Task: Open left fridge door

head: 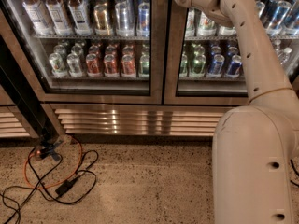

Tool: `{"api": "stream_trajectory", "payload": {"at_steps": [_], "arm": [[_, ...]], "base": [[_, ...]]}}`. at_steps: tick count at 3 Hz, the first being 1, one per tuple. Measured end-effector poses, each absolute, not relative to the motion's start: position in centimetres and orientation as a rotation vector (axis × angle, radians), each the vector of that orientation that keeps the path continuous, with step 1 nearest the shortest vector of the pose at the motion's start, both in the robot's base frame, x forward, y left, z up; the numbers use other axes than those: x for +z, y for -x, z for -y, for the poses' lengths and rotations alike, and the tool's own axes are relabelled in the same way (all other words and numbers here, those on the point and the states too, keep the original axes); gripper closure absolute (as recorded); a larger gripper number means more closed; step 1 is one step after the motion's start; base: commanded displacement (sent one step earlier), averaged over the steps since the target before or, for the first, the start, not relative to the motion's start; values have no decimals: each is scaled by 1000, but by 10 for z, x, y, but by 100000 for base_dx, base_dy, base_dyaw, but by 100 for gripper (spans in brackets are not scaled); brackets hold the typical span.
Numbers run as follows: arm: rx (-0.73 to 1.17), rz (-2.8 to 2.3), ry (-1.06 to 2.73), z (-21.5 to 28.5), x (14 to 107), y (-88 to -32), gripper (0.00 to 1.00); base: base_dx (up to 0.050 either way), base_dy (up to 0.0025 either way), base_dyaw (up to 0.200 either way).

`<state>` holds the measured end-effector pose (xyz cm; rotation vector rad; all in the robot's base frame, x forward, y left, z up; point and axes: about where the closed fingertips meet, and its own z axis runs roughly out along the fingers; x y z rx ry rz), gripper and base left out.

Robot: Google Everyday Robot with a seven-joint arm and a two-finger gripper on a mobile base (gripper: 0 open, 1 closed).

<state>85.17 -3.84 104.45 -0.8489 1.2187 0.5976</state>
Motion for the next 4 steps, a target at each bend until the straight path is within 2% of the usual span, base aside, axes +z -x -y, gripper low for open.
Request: {"api": "stream_trajectory", "payload": {"at_steps": [4], "arm": [[690,-1190,839,26,1064,-846,100]], "base": [[0,0,0]]}}
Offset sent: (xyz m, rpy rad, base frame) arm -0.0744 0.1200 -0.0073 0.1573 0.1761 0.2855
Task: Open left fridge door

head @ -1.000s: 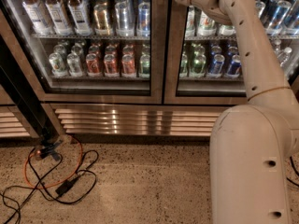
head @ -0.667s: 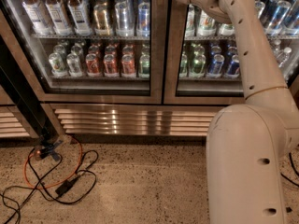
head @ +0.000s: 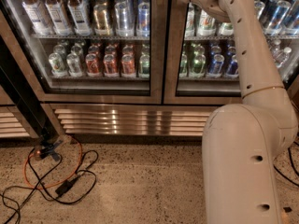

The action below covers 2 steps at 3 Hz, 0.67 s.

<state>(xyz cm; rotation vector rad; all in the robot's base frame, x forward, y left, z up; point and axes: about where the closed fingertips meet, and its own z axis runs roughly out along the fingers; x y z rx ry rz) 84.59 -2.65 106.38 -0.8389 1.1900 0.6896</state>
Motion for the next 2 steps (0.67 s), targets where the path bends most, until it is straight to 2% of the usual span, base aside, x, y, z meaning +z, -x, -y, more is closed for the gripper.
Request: {"api": "stream_trajectory", "payload": {"at_steps": [2], "arm": [[707,-1189,846,28,1063,-845,100]], "base": [[0,0,0]]}}
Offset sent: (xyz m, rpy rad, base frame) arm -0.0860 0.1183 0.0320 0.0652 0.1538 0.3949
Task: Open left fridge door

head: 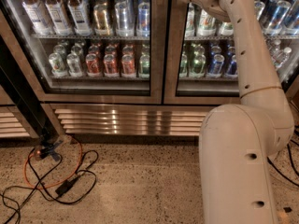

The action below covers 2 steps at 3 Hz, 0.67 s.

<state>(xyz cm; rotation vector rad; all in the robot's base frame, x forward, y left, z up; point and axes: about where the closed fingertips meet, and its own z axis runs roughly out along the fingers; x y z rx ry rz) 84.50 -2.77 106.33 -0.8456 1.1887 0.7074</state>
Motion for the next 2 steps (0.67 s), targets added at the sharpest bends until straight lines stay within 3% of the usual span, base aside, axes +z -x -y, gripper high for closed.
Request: {"api": "stream_trajectory", "payload": {"at_steps": [2], "arm": [[738,-1187,836,26,1063,-844,100]], "base": [[0,0,0]]}}
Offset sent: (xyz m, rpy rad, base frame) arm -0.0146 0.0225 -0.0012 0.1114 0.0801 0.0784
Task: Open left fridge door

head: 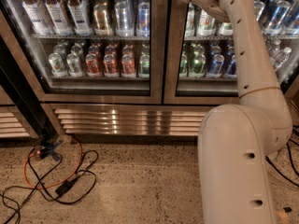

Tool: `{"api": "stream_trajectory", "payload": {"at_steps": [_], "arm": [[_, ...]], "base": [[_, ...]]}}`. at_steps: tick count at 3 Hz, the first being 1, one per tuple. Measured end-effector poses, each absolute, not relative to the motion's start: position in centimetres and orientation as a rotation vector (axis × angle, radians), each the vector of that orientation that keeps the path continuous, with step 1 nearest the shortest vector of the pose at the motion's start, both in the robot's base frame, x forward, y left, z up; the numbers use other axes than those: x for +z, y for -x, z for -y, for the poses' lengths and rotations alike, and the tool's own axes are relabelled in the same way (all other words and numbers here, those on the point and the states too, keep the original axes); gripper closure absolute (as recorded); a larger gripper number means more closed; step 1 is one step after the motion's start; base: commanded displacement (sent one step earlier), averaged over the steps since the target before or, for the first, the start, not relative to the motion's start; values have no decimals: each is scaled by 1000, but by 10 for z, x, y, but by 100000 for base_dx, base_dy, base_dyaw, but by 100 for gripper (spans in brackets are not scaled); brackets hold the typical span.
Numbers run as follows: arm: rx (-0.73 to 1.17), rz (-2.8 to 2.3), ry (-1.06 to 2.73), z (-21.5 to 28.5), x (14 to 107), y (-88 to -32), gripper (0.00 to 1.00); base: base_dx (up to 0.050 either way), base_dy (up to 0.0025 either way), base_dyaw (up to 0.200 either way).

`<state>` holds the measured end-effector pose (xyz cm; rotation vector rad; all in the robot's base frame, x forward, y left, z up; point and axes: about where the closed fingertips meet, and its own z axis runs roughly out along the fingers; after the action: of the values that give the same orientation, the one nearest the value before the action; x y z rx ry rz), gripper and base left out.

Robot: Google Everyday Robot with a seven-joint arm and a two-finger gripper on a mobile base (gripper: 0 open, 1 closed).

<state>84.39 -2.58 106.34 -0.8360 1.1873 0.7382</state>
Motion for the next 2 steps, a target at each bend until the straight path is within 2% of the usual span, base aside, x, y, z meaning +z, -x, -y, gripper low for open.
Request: {"api": "stream_trajectory", "payload": {"at_steps": [2], "arm": [[756,-1181,841,27,1065,-842,100]], "base": [[0,0,0]]}}
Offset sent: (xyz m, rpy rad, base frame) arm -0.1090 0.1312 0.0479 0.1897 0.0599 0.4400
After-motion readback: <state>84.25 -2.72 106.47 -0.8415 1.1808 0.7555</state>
